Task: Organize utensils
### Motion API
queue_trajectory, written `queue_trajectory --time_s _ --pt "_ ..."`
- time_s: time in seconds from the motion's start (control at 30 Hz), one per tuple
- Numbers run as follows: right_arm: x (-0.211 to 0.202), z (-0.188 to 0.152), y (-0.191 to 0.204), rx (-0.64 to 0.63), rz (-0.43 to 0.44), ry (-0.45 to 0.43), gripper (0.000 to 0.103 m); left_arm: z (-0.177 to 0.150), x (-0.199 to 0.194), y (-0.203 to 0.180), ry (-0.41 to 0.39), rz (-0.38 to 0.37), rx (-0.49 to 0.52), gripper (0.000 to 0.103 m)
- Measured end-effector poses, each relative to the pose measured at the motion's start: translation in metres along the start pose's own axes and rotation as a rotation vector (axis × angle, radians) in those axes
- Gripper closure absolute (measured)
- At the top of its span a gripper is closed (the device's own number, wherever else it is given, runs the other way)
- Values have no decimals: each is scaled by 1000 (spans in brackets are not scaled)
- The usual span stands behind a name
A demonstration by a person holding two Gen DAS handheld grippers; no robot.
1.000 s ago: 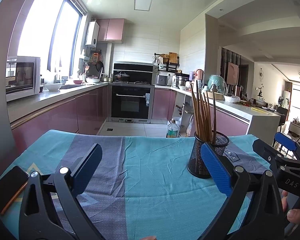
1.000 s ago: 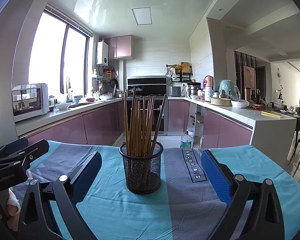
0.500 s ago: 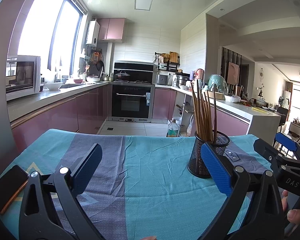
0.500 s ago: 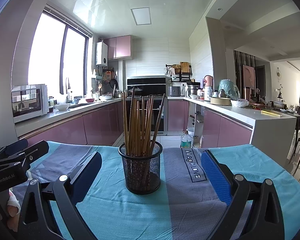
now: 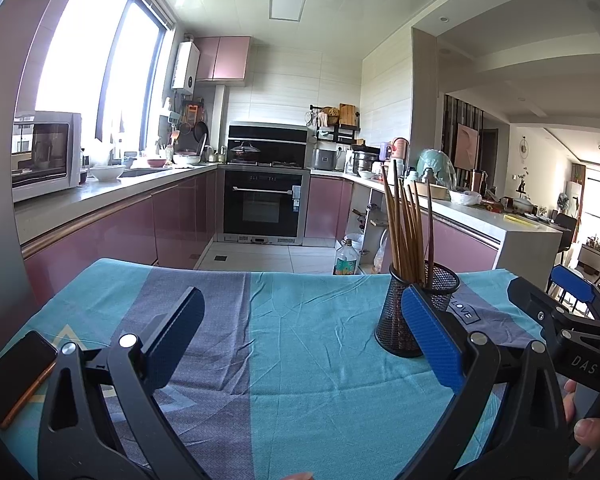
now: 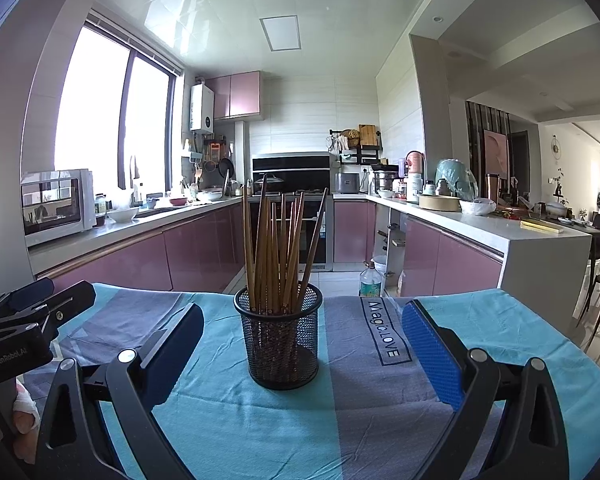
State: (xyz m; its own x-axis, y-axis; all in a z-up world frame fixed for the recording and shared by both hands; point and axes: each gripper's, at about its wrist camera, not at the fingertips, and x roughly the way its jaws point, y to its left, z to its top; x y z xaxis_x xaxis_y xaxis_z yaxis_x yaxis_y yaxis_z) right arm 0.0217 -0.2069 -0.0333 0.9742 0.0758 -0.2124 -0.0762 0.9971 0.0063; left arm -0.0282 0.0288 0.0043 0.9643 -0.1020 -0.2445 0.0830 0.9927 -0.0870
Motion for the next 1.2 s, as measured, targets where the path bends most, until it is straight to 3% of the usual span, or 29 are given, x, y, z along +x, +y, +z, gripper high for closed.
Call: queue_trajectory --time_s 1.2 --pt "-3 3 -4 2 -11 2 7 0 0 1 4 -1 2 6"
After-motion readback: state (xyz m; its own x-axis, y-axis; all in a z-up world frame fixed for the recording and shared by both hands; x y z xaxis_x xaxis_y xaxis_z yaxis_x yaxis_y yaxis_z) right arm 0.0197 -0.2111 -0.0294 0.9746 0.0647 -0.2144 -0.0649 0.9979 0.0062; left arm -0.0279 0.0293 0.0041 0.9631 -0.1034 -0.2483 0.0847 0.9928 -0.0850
